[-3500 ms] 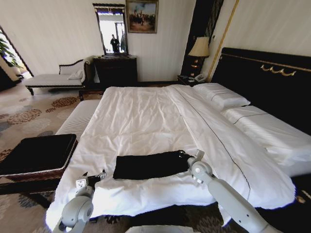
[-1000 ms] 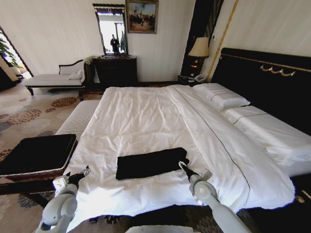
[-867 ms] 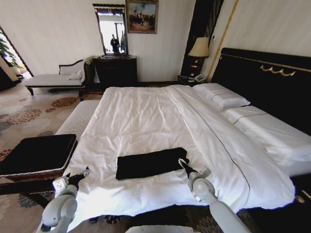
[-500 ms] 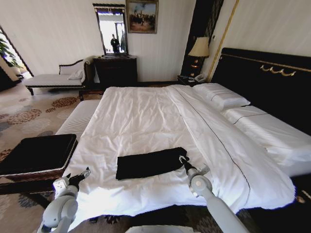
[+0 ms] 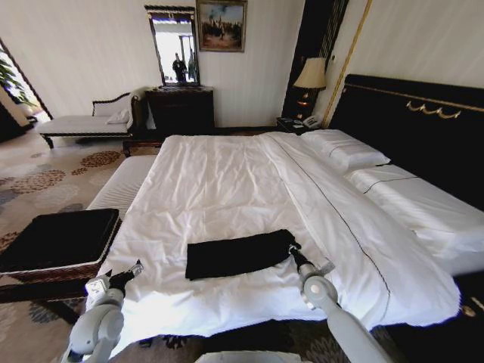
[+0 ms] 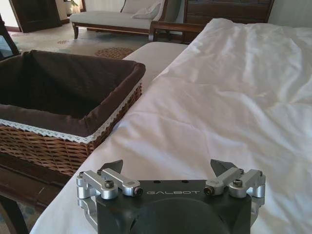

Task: Fold the clothes on the bed and place them into the basket.

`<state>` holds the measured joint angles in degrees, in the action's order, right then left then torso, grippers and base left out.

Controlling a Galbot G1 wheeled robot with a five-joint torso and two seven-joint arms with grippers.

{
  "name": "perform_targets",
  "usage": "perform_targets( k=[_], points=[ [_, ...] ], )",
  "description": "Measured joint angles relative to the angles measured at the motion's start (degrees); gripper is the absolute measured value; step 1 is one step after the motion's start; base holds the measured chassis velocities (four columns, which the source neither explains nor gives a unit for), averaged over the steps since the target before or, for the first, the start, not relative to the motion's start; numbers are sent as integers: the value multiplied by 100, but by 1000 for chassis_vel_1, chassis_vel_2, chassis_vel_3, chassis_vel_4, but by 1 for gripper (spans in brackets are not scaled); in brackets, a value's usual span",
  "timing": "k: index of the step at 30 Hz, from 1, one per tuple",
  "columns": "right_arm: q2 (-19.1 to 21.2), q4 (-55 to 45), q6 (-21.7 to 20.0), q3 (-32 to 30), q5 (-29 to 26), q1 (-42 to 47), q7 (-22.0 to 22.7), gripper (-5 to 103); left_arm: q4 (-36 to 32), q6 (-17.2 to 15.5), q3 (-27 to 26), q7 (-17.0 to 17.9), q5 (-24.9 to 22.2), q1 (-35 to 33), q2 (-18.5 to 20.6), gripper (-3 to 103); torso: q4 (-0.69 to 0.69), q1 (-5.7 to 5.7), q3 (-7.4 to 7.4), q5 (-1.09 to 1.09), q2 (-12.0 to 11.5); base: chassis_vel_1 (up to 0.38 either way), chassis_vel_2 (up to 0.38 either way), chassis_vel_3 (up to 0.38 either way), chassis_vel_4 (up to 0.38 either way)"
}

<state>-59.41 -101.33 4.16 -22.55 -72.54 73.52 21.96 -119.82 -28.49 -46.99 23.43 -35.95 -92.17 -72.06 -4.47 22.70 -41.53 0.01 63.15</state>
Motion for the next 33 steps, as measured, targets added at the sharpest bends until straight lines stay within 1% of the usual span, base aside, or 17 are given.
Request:
perform_targets(
  k=[4, 5, 7, 8, 9, 12, 13, 14, 17, 18, 19, 20, 22, 24, 25, 28, 33],
  points=[
    [194, -18, 123, -394, -26, 21, -164, 5, 82, -8, -130, 0, -120, 91, 40, 100, -1, 0, 0, -2, 0, 0, 0, 0, 0],
    [194, -18, 123, -394, -26, 21, -164, 5, 82, -8, -130, 0, -120, 91, 40, 100, -1, 0, 0, -2, 0, 0, 0, 0, 0],
    [241, -11, 205, -418, -3, 22, -344, 5, 103, -1, -156, 1, -151, 95, 53, 100, 0, 0, 0, -2, 0, 0, 0, 0, 0],
    [241, -9, 261, -329, 90, 22, -481, 5, 103, 9, -154, 1, -148, 82, 43, 100, 0, 0, 0, -2, 0, 0, 0, 0, 0],
    [241, -9, 261, -329, 90, 22, -481, 5, 103, 9, -154, 1, -148, 82, 43, 100, 0, 0, 0, -2, 0, 0, 0, 0, 0],
    [243, 31, 443, 160, 547, -84, -903, 5, 87, 16, -188, 0, -145, 59, -4, 100, 0, -1, 0, -2, 0, 0, 0, 0, 0],
    [268, 40, 552, 449, 744, -177, -1147, 5, 76, 16, -224, 1, -160, 44, -5, 100, 1, -1, 0, -1, 0, 0, 0, 0, 0],
    [268, 40, 552, 449, 744, -177, -1147, 5, 76, 16, -224, 1, -160, 44, -5, 100, 1, -1, 0, -1, 0, 0, 0, 0, 0],
    [381, 28, 741, 1198, 1112, -461, -1672, 5, 63, 3, -381, 1, -254, 11, 36, 100, 3, 0, 0, -3, 0, 0, 0, 0, 0],
    [399, 26, 748, 1296, 1141, -501, -1720, 5, 65, 2, -408, 1, -276, 12, 44, 100, 2, 0, 0, -2, 0, 0, 0, 0, 0],
    [438, 24, 761, 1591, 1223, -631, -1848, 5, 107, 0, -529, 0, -358, 36, 63, 100, 2, 0, 0, -2, 0, 0, 0, 0, 0],
    [438, 24, 761, 1591, 1223, -631, -1848, 5, 107, 0, -529, 0, -358, 36, 63, 100, 2, 0, 0, -2, 0, 0, 0, 0, 0],
    [457, 59, 781, 2109, 1342, -877, -1978, 5, 289, 9, -872, 1, -464, 145, 83, 100, 1, 0, 0, -3, 0, 0, 0, 0, 0],
    [439, 117, 803, 2467, 1442, -1043, -2051, 5, 424, 73, -1113, 1, -577, 168, 120, 100, 2, 0, 0, -4, 0, 0, 0, 0, 0],
    [439, 117, 803, 2467, 1442, -1043, -2051, 5, 424, 73, -1113, 1, -577, 168, 120, 100, 2, 0, 0, -4, 0, 0, 0, 0, 0],
    [388, 181, 836, 2844, 1535, -1198, -2095, 5, 517, 193, -1347, -56, -671, 122, 203, 100, 2, 0, 0, -2, 0, 0, 0, 0, 0],
    [328, 295, 909, 3136, 1606, -1286, -2152, 5, 563, 189, -1509, -69, -769, 153, 269, 100, 0, 0, 0, -2, 0, 0, 0, 0, 0]
  ],
)
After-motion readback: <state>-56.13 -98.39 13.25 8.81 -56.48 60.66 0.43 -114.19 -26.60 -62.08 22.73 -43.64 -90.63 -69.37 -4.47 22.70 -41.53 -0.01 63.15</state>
